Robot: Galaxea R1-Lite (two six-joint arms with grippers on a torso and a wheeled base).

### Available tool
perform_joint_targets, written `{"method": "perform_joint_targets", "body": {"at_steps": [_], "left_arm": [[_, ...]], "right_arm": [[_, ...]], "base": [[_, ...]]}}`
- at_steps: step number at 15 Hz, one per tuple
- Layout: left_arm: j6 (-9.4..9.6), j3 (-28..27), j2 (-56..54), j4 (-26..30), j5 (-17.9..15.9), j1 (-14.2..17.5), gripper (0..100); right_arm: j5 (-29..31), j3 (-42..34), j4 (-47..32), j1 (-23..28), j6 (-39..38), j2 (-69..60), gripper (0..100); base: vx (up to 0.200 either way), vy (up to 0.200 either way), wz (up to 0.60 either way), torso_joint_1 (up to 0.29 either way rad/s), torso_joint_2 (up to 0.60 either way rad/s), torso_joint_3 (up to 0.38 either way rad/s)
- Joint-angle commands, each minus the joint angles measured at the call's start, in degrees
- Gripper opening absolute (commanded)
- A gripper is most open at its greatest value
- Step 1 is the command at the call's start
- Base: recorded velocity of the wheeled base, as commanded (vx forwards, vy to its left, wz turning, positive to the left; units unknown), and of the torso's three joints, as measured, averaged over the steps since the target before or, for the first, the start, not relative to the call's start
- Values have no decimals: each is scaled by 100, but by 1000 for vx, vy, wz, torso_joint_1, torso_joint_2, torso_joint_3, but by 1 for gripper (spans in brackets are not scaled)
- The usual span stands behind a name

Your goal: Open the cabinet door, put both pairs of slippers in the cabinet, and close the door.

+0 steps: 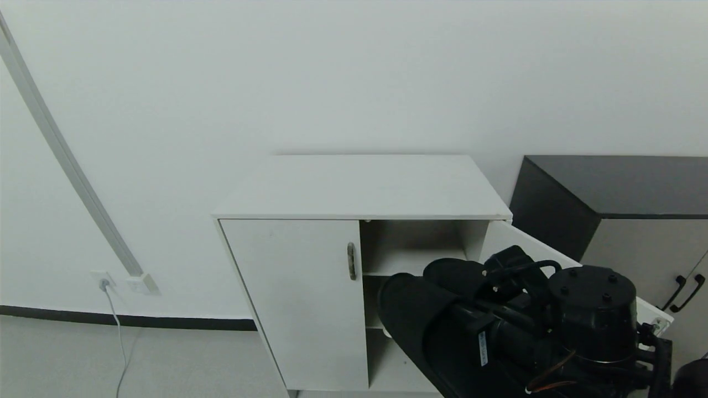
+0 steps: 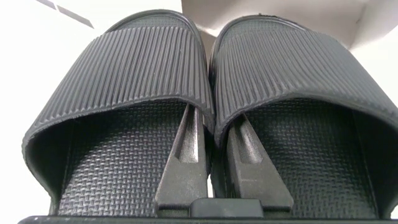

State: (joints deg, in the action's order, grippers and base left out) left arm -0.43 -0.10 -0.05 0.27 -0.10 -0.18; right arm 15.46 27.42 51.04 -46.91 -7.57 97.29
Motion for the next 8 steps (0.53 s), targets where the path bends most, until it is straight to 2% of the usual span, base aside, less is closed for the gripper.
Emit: {"method": "perform_joint_targets", "body": {"at_steps": [1,8], "left_arm": [[-1,1,5,0,1,1,0],[-1,1,5,0,1,1,0]], "right_arm": [[1,-8,2,-2,1,18,0],[10,-35,55,-38,10,88,0]], "base": [[0,0,0,-212,540,320],[0,0,0,-187,512,321]]}}
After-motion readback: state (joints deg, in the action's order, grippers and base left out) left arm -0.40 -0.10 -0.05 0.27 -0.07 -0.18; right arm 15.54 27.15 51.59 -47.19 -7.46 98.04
